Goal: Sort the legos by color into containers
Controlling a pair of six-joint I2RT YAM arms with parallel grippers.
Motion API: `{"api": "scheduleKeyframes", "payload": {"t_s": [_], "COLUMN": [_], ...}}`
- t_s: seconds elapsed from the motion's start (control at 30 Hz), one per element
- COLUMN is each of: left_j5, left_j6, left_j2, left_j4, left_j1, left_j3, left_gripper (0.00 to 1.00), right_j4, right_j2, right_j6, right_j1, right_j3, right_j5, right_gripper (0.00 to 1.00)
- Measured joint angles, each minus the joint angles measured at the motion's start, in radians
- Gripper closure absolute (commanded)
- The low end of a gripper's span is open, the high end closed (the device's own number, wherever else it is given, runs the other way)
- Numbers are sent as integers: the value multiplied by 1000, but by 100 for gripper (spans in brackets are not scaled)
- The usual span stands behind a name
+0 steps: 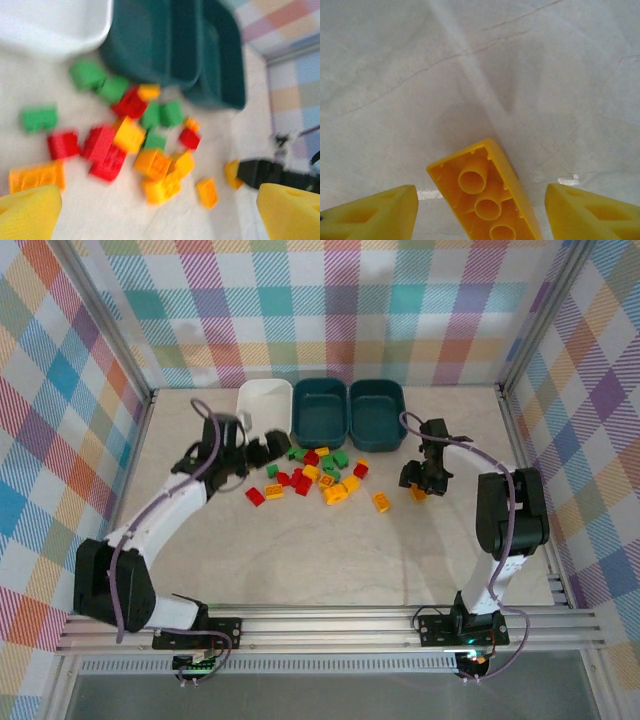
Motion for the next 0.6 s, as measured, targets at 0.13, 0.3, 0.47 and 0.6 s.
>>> {"api": "scheduleKeyframes", "payload": {"t_s": [0.13,0.3,0.47,0.6], "left_j5": [-16,-27,-27,-30], "left_j6": [-36,-59,-60,-71], "left_j2": [-97,-262,-325,-325], "left_j4": [-14,-43,-42,-45], "left_j1": [-27,-27,-32,-42], "left_j3": [-199,-272,-276,-307], "left_gripper": [0,0,0,0], "right_j4": [-2,0,0,0], "right_j2": [16,31,31,19], "right_j6": [-3,-3,3,12], "right_j1": [10,21,41,69], "right_j3": [0,3,8,15], "right_j5": [5,17,39,53], "right_gripper": [59,70,76,77]}}
